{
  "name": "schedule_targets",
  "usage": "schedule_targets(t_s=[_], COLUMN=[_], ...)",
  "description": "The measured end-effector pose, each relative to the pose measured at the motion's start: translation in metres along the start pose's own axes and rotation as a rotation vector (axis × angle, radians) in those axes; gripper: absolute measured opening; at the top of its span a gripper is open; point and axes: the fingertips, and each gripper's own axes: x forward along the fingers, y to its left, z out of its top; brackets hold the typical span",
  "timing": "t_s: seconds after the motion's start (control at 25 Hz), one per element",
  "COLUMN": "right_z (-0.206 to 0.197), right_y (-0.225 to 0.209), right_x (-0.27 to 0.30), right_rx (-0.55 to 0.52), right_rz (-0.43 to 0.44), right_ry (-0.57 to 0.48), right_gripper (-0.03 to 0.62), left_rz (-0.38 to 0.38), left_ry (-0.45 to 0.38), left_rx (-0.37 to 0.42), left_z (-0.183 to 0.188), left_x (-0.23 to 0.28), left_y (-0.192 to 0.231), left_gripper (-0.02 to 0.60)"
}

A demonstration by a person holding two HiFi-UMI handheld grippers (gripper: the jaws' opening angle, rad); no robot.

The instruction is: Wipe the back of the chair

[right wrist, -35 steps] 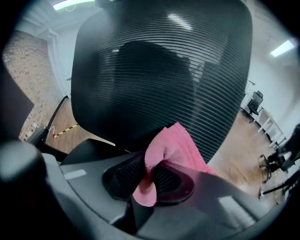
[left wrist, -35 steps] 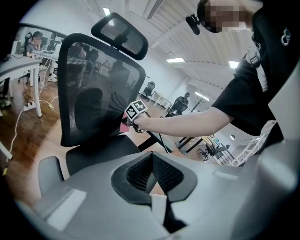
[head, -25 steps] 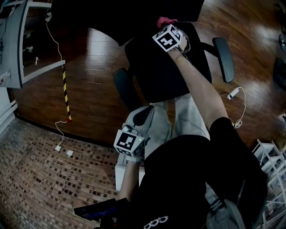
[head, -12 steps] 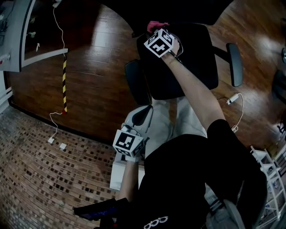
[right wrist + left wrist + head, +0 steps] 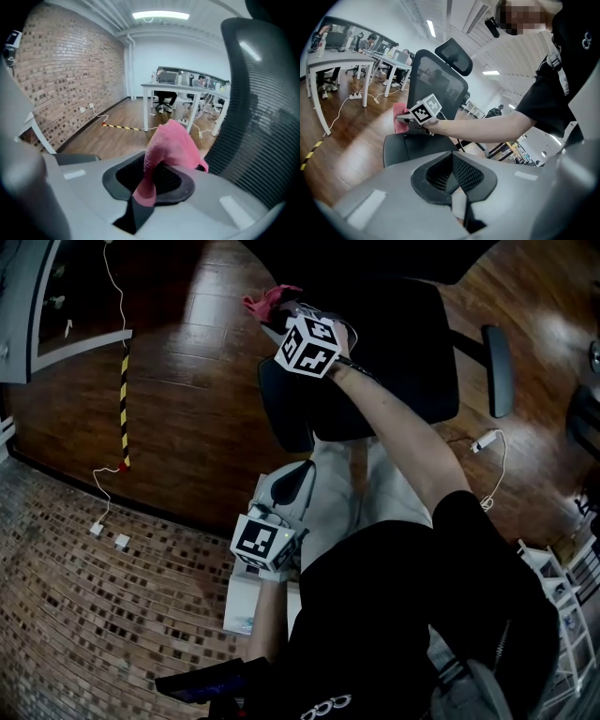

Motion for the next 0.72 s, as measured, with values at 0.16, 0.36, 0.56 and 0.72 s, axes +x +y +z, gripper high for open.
schedule_targets(t_s=[0.16,0.36,0.56,0.72], right_z=[-0.016,-0.059,-0.108,-0.146], right_y=[0.007,-0.044,-0.094,-0.124], right_x=[0.012,-0.004,-0.031,-0.052], right_rx=[-0.012,0.166,0.294,0.371], right_rz=[0.031,-0.116,-0.236,-0.303], right_ry=[-0.004,0.005,0.004,0.014], right_gripper=[0.049,0.049,0.049,0.049], left_rz=[-0.007,-0.022,-0.034,-0.052], left_ry=[0.021,0.045,0.087,0.104], left_rx=[-0.012,-0.023,-0.026,-0.012], left_z=[-0.014,-0.026,-0.032,-0.032], left_x=[0.005,0.008,0.026,0.043], left_y=[-0.001,-0.008,-0.011,-0.017], left_gripper=[-0.011,-0.011,-0.011,-0.011])
